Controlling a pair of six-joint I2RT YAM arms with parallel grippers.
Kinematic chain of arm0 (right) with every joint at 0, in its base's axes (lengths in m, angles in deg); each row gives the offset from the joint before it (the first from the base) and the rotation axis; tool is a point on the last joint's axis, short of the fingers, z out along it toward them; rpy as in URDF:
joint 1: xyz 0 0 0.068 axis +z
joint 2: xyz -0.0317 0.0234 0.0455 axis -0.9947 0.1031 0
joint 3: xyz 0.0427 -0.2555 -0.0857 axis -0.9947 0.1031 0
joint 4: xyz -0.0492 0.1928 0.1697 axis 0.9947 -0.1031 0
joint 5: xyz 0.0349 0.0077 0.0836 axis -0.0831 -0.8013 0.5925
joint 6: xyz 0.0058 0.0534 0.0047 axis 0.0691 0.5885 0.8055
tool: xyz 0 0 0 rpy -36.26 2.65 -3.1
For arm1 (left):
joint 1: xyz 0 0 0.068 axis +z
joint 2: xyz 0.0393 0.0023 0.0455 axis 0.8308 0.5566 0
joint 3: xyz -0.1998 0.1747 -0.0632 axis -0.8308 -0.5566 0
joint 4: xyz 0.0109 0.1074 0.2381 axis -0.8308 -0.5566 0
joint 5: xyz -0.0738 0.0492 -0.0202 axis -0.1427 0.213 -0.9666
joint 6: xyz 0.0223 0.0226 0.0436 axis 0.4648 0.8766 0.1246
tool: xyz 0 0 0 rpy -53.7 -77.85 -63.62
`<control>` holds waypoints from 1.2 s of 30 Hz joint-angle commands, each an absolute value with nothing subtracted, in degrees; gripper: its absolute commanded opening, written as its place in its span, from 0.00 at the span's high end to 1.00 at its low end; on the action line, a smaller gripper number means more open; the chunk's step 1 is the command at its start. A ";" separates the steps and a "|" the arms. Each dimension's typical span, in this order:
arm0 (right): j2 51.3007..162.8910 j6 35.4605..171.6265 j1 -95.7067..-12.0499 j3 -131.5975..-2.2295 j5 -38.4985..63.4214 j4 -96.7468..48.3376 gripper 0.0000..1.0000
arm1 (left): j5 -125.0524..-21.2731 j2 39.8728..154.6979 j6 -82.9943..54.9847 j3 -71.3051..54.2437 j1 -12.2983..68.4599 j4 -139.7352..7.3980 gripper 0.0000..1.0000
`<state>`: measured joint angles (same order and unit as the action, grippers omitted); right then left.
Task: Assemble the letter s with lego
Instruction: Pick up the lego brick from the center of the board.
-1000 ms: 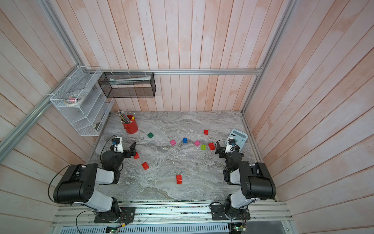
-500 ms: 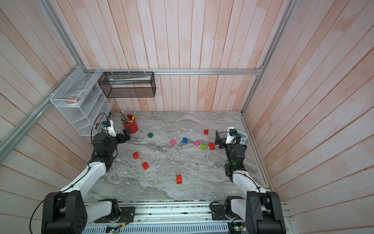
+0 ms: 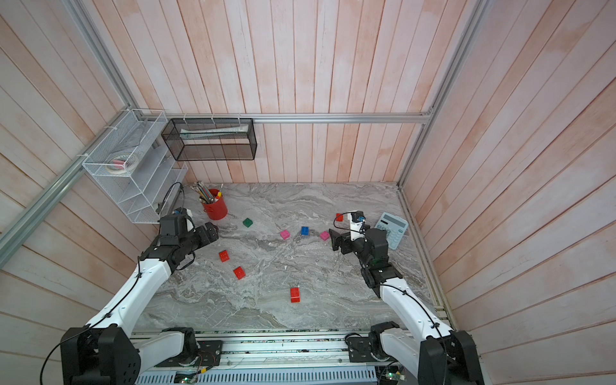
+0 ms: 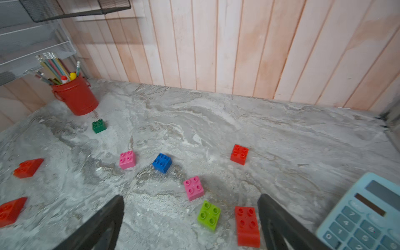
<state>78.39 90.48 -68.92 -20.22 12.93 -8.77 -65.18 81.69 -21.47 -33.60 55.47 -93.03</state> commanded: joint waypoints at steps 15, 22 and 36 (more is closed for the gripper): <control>80.83 96.80 -58.80 -24.20 18.88 -21.30 0.02 | -53.85 96.72 -35.64 -28.36 43.78 -102.12 0.21; 81.95 96.75 -58.42 -24.21 18.70 -21.20 0.02 | -48.83 101.60 -37.13 -28.19 43.52 -101.81 0.31; 82.77 97.23 -58.42 -23.13 18.62 -20.52 0.03 | -48.27 107.79 -35.54 -26.88 43.51 -98.28 0.42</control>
<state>82.26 96.68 -58.72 -23.15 18.33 -20.34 -49.58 106.72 -35.90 -28.23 43.62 -99.67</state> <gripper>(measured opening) 0.978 0.587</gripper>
